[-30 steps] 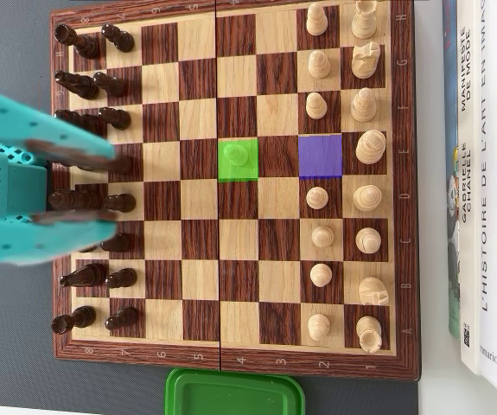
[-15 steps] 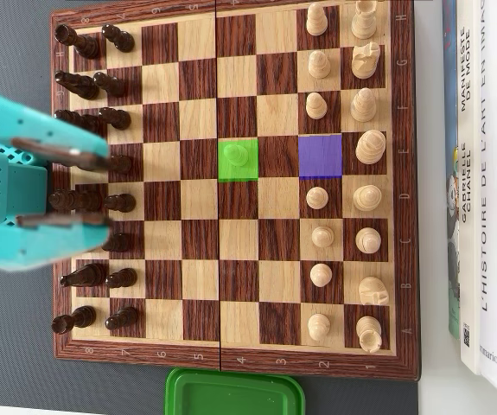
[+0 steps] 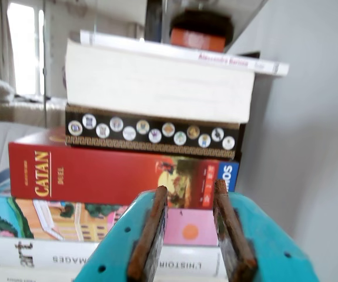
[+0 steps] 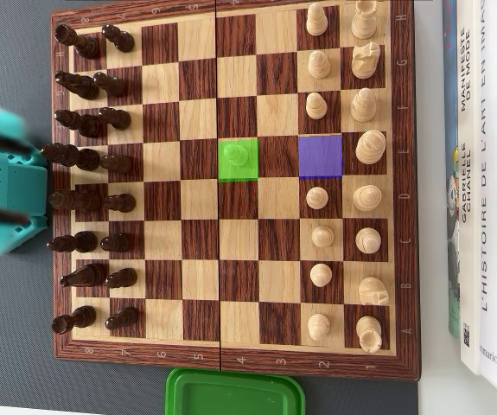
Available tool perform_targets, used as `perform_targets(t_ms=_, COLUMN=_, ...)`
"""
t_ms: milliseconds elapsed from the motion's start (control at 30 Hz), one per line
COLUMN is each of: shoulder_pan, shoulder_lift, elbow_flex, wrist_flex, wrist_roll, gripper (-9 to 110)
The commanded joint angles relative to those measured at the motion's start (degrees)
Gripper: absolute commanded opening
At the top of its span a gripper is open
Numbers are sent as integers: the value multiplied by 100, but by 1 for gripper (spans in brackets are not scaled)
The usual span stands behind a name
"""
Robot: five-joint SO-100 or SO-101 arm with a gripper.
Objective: Play chess
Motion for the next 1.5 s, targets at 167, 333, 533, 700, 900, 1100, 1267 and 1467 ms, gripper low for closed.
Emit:
perform_targets(t_ms=167, shoulder_pan=35, shoulder_lift=1178, elbow_flex=1143, wrist_flex=-2039, wrist_roll=9, gripper=13)
perform_targets(t_ms=333, shoulder_pan=26, shoulder_lift=1327, elbow_flex=1679, wrist_flex=-3313, wrist_roll=0, gripper=13)
perform_targets(t_ms=533, shoulder_pan=35, shoulder_lift=1318, elbow_flex=1925, wrist_flex=-4702, wrist_roll=-35, gripper=13)
perform_targets(t_ms=700, shoulder_pan=0, shoulder_lift=1318, elbow_flex=1925, wrist_flex=-5440, wrist_roll=-44, gripper=13)
perform_targets(t_ms=900, shoulder_pan=35, shoulder_lift=1318, elbow_flex=1925, wrist_flex=-6899, wrist_roll=-44, gripper=13)
perform_targets(t_ms=1100, shoulder_pan=35, shoulder_lift=1318, elbow_flex=1925, wrist_flex=-7937, wrist_roll=-44, gripper=13)
perform_targets(t_ms=1267, shoulder_pan=35, shoulder_lift=1318, elbow_flex=1925, wrist_flex=-8464, wrist_roll=-53, gripper=13)
perform_targets(t_ms=1467, shoulder_pan=35, shoulder_lift=1318, elbow_flex=1925, wrist_flex=-8965, wrist_roll=-53, gripper=13)
